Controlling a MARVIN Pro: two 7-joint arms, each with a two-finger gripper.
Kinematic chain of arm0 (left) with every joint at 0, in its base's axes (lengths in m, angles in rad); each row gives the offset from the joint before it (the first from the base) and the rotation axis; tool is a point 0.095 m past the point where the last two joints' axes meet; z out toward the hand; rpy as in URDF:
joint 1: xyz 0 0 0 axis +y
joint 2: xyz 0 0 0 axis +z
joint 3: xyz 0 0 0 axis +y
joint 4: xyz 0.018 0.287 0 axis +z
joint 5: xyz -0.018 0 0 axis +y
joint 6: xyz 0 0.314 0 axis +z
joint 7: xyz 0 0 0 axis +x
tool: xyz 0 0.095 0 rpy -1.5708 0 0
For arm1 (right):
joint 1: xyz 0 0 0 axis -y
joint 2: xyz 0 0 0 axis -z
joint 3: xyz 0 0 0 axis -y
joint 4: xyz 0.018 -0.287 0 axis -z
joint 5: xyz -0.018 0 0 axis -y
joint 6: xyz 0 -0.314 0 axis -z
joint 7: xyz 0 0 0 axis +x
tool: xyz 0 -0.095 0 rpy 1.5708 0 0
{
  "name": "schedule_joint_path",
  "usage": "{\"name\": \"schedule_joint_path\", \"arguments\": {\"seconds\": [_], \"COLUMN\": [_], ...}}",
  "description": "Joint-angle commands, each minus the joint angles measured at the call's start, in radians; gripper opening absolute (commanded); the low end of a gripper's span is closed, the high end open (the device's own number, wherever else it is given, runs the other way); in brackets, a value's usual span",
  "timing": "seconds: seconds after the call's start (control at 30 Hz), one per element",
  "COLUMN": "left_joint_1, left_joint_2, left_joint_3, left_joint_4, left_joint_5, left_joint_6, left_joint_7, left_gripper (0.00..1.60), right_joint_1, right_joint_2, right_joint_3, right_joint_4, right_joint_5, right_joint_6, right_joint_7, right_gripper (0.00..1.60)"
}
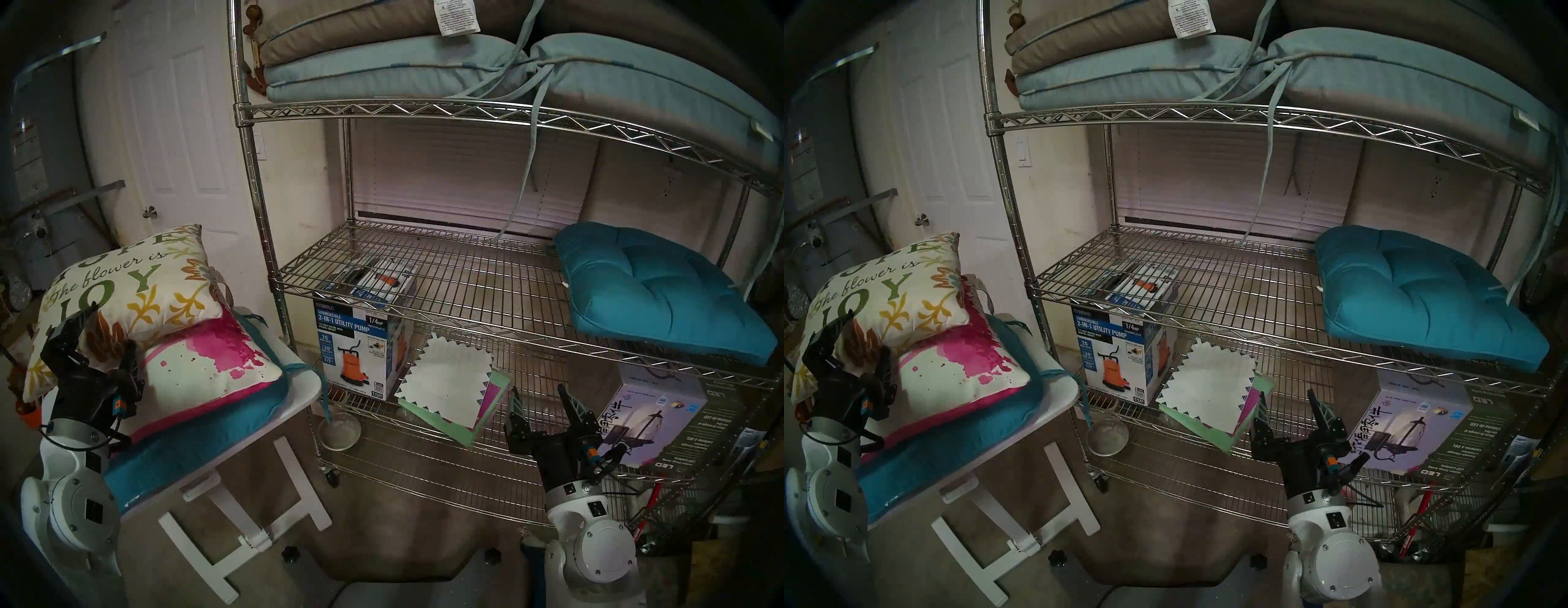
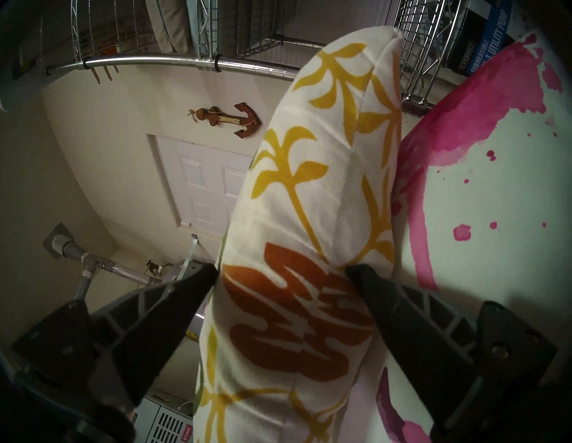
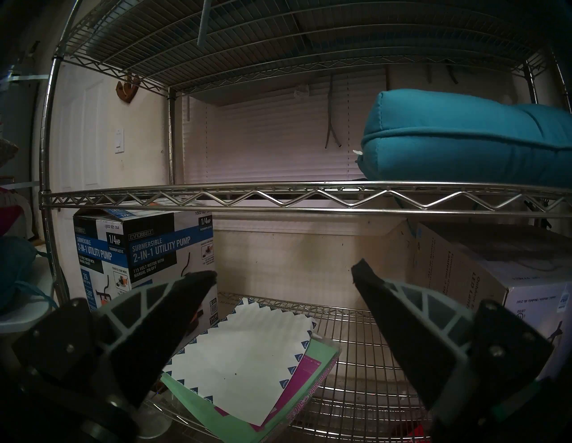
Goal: Put cushion on the shelf
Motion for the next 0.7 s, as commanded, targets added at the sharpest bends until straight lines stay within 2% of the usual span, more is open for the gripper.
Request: {"name": "schedule_joint_path", "arguments": {"seconds": [0.0,0.17,0.23,0.27,0.3,0.33,0.43,0.67], "left_joint_1": [-0.034,-0.071,-0.078,-0.081,-0.085,-0.085,-0.077,-0.037], "left_joint_2": [0.008,-0.001,0.008,0.009,0.001,0.001,-0.001,-0.025], "left_joint_3": [0.005,0.003,-0.013,-0.018,-0.022,-0.028,-0.032,0.028], "left_joint_4": [-0.015,-0.015,-0.015,-0.015,-0.015,-0.015,-0.015,-0.015], "left_joint_5": [0.007,0.001,-0.032,-0.037,-0.061,-0.071,-0.105,-0.114], "left_joint_6": [0.045,0.09,0.081,0.084,0.083,0.079,0.043,-0.014], "left_joint_7": [-0.032,-0.061,-0.084,-0.093,-0.099,-0.107,-0.102,-0.083], "left_gripper": [1.6,1.6,1.6,0.41,0.41,0.0,0.0,0.0], "right_joint_1": [0.002,0.002,0.002,0.002,0.002,0.002,0.002,0.002], "right_joint_2": [0.001,0.001,0.001,0.001,0.001,0.001,0.001,0.001], "right_joint_3": [0.0,0.0,0.0,0.0,0.0,0.0,0.0,0.0], "right_joint_4": [-0.023,-0.023,-0.023,-0.023,-0.023,-0.023,-0.023,-0.023], "right_joint_5": [-0.001,-0.001,-0.001,-0.001,-0.001,-0.001,-0.001,-0.001], "right_joint_6": [-0.004,-0.004,-0.004,-0.004,-0.004,-0.004,-0.004,-0.004], "right_joint_7": [0.0,0.0,0.0,0.0,0.0,0.0,0.001,0.001], "right_gripper": [1.6,1.6,1.6,1.6,1.6,1.6,1.6,1.6]}}
